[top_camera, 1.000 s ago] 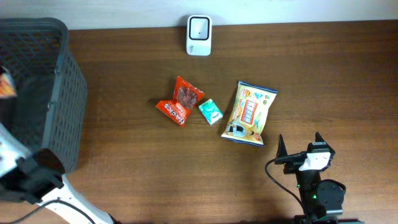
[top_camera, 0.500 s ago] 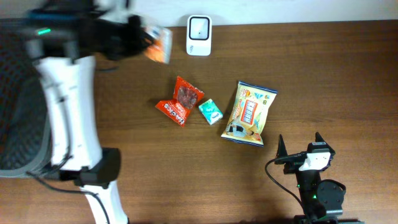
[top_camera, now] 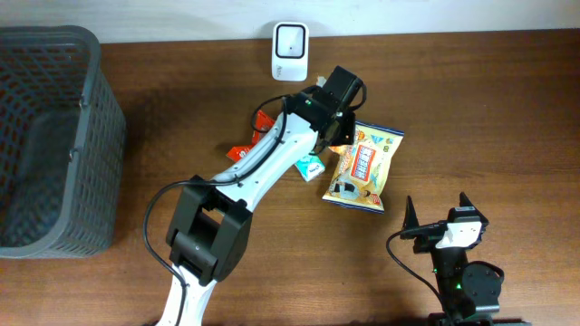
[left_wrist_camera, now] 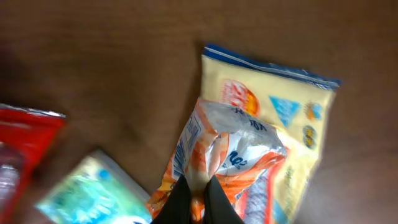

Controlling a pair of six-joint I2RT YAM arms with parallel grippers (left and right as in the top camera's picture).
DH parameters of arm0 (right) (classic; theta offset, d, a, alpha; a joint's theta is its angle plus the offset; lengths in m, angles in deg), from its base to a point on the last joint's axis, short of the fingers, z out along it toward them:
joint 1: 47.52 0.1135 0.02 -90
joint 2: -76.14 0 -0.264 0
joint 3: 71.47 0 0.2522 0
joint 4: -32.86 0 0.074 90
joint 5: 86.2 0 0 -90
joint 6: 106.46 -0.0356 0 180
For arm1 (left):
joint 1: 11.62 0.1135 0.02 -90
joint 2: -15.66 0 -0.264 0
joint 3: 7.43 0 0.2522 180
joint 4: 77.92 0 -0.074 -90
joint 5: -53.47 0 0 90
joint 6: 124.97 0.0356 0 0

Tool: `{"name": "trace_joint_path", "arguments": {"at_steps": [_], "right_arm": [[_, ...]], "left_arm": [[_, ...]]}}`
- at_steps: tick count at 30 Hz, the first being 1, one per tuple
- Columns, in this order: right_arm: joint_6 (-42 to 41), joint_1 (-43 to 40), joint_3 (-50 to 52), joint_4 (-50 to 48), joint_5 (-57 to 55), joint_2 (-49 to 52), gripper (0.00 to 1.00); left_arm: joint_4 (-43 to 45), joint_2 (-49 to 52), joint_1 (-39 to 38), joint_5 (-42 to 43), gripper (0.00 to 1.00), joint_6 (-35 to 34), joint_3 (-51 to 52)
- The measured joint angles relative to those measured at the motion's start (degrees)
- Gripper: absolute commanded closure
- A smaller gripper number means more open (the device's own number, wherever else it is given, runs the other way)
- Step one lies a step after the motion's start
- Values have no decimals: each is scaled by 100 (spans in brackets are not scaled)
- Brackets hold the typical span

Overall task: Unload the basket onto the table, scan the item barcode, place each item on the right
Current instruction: 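Grasp the small orange tissue pack from the basket and place it on the table, then move the right gripper to the yellow snack bag and grasp it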

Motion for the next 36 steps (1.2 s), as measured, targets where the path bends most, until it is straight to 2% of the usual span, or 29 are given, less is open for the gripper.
{"name": "trace_joint_path", "arguments": {"at_steps": [1,2,3,4,8,10,11,12,16,19,25,30,36], "right_arm": [[0,0,0,0,0,0,1],[-2,0,0,0,0,0,1],[2,0,0,0,0,0,1],[0,0,0,0,0,0,1],[0,0,0,0,0,0,1],[0,0,0,0,0,0,1],[-2,0,0,0,0,0,2],[-2,-2,0,-2,2,0,2],[0,0,0,-2,0,0,1],[0,0,0,0,0,0,1],[-2,0,0,0,0,0,2],[0,0,0,0,0,0,1],[-2,0,0,-2,0,0,1]], "left_arm": [[57,0,0,-201,76,-24,0],[83,0,0,-339,68,-28,0],[81,0,0,-400,57,-33,0],[79,0,-7,-428,40,-42,0],[52,0,-52,-404,35,-63,0],[-251,0,-26,-382,28,-61,-7],[-586,-33,57,-372,19,-39,-44],[-717,-98,131,-363,1,-24,-44],[-2011,-1322,968,-448,1,197,-212],[-3189,-1644,1399,-1200,1,219,-286],[-3169,-1600,2100,-1574,1,227,280],[-3021,-1600,2306,-1670,1,245,575],[-2872,-1600,2328,-1178,1,247,608]]}}
